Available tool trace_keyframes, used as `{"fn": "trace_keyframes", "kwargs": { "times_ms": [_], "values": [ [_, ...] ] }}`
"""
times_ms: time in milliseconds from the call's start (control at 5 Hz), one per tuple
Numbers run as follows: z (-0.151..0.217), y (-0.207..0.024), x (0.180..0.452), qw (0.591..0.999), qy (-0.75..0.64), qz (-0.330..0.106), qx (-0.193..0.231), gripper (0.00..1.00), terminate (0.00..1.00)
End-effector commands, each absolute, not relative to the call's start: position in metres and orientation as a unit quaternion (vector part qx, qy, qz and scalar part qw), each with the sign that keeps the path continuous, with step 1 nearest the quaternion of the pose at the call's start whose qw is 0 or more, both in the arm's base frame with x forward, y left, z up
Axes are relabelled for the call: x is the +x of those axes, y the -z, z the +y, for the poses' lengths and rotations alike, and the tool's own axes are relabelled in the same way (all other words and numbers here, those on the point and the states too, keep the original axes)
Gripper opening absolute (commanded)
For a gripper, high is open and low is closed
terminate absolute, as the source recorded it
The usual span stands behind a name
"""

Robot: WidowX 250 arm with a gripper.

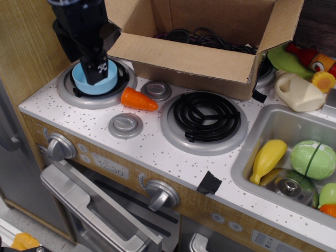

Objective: Pick up bowl and put in small4fbox

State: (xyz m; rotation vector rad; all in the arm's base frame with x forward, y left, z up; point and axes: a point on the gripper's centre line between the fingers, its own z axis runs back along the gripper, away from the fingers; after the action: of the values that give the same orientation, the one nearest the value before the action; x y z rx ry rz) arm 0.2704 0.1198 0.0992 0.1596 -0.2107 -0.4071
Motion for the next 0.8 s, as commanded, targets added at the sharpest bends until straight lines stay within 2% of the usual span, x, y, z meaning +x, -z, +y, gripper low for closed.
{"fn": "trace_keyframes", "kwargs": {
  "times_ms": [0,400,600],
  "values": [
    [0.151,-0.087,0.301,0.955,0.243,-0.142,0.098,1.00,0.00],
    [0.159,-0.068,0.312,0.949,0.256,-0.165,0.084,1.00,0.00],
    [0.156,-0.054,0.317,0.950,0.262,-0.163,0.055,1.00,0.00]
  ]
}}
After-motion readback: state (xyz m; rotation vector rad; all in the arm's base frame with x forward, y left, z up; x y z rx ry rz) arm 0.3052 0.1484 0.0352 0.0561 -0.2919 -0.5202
